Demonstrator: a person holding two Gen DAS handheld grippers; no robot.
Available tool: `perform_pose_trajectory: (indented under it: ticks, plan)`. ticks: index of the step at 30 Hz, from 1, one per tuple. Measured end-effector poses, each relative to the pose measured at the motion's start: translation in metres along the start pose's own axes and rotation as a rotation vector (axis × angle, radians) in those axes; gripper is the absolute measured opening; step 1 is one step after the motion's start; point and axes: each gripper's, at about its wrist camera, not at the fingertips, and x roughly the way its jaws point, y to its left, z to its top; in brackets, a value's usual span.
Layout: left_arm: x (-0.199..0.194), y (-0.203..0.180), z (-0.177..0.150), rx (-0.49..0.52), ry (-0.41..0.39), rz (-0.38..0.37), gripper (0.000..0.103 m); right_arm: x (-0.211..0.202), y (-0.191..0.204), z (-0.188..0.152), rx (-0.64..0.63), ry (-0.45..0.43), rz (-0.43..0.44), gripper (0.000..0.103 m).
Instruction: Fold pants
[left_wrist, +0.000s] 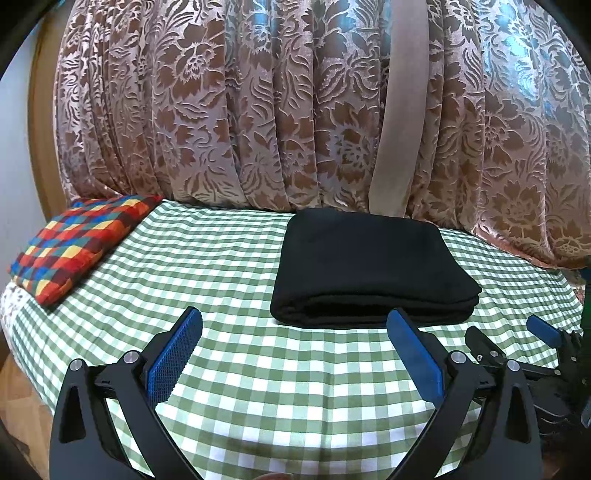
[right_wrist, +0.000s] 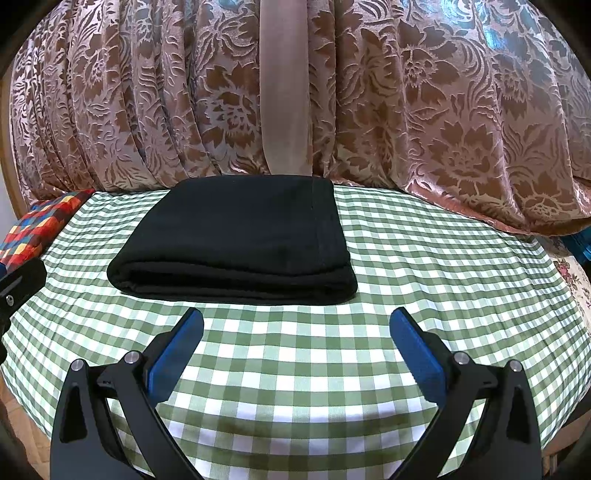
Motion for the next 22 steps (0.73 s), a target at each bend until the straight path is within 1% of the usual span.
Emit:
perform_pose_trajectory:
  ticks: [7, 11, 15, 18, 22]
  plan:
    - [-0.001, 0.001, 0.0, -0.002, 0.0, -0.006, 0.099, 0.005, 0.0, 0.0, -0.01, 0.007, 0.008, 0.101]
    - [-0.004, 0.001, -0.001, -0.004, -0.032, 0.036, 0.099, 0.007, -0.001, -0.001, -0.009, 0.013, 0.006, 0.101]
    - [0.0, 0.004, -0.001, -0.006, -0.016, 0.042, 0.099, 0.009, -0.003, -0.002, -0.006, 0.016, 0.007, 0.101]
    - [0.007, 0.006, -0.002, -0.014, 0.019, 0.027, 0.099, 0.01, -0.003, -0.002, -0.008, 0.017, 0.008, 0.101]
    - [0.01, 0.005, -0.005, -0.003, 0.033, 0.011, 0.099, 0.01, -0.003, -0.002, -0.007, 0.02, 0.007, 0.101]
